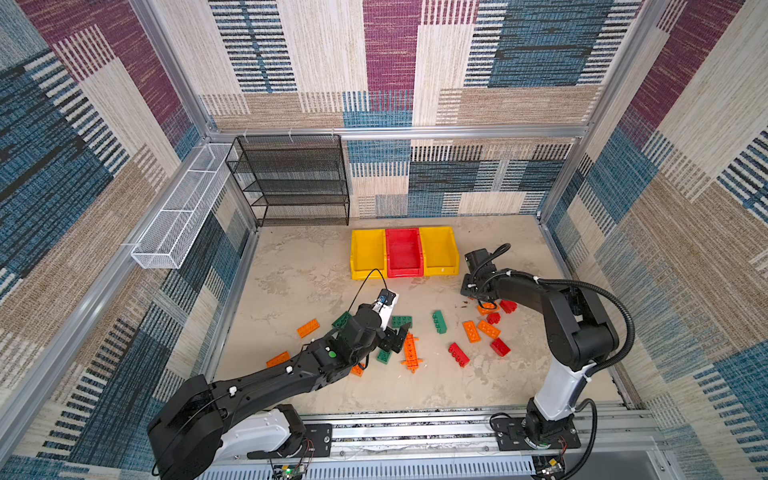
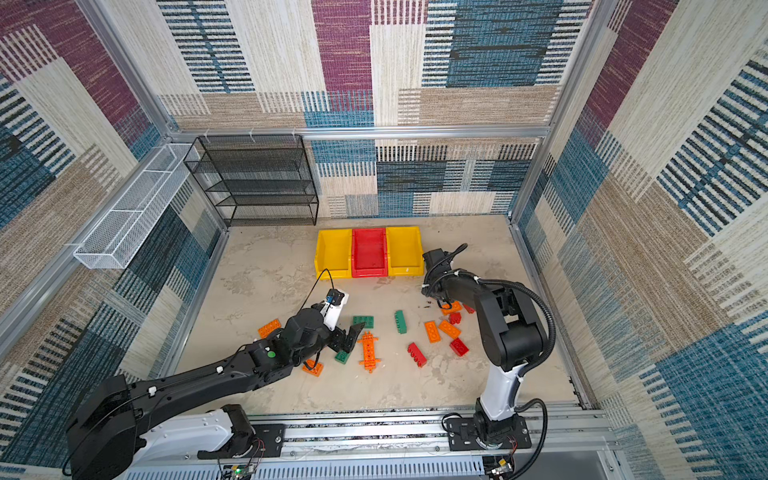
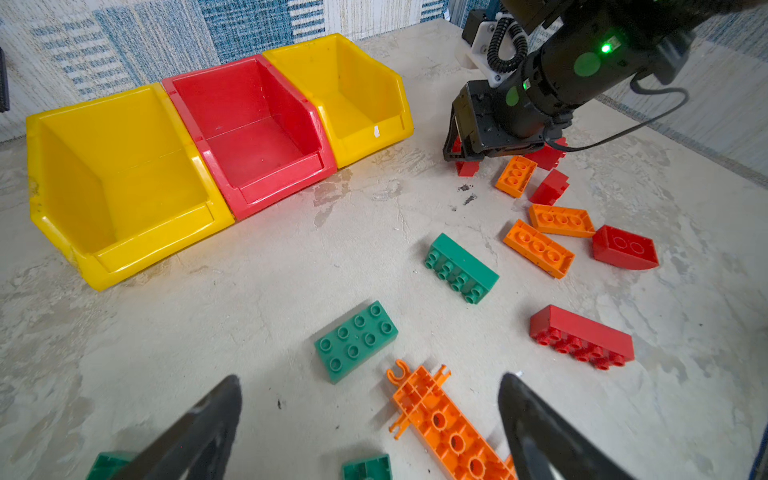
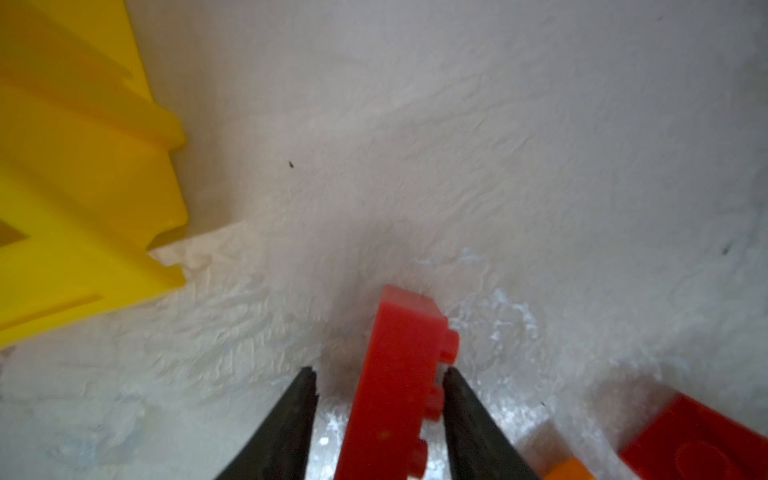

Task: Sort the legos into containers by color
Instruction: 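Close the right gripper on the red brick and lift it, then carry the red brick to the yellow bin and release it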

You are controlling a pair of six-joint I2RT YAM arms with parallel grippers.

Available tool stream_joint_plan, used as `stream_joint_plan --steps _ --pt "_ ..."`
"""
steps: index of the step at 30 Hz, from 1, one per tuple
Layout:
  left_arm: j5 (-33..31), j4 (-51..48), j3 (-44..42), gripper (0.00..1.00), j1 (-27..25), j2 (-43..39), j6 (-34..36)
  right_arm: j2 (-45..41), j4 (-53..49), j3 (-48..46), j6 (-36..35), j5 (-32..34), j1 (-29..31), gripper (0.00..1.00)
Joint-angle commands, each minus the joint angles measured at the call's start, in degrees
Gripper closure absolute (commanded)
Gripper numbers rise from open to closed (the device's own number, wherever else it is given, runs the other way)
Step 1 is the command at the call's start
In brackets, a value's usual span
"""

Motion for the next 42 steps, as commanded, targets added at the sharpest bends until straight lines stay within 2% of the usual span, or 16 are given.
stream_joint_plan --steps 1,3,5,12,18,27,33,42 --pt "-0.7 0.97 -0.47 0.04 -0.03 -0.14 0.18 0.0 0.06 0.36 -0.08 0.99 0.03 0.67" --pt "-0.7 1.16 -0.38 0.04 0.03 0.2 0.28 -0.11 -0.67 0.81 -1.13 1.49 0.03 0.76" --pt "-0.65 1.33 -0.13 0.04 0.01 0.76 0.29 -0.69 -1.71 1.47 -1.65 2.48 -0.02 0.78" --pt "0.05 1.74 0.71 0.03 0.0 3.02 0.02 -4.52 -3.75 4.41 -3.51 3.87 0.03 0.79" --pt "-0.34 1.24 1.2 0.03 -0.02 3.2 0.29 -4.42 -2.36 10.71 -5.79 -2.61 0.29 0.79" --pt "-2.71 -0.86 2.89 0.03 -0.04 3.44 0.46 4.85 -1.14 24.64 -8.72 -9.97 1.16 0.77" --pt "-5.08 -1.87 3.35 0.03 -0.02 3.49 0.27 12.28 -2.3 32.48 -9.69 -11.33 1.79 0.76" --pt "-6.76 -3.15 2.34 0.03 0.0 1.72 0.42 18.78 -3.16 37.96 -10.09 -12.2 1.96 0.75"
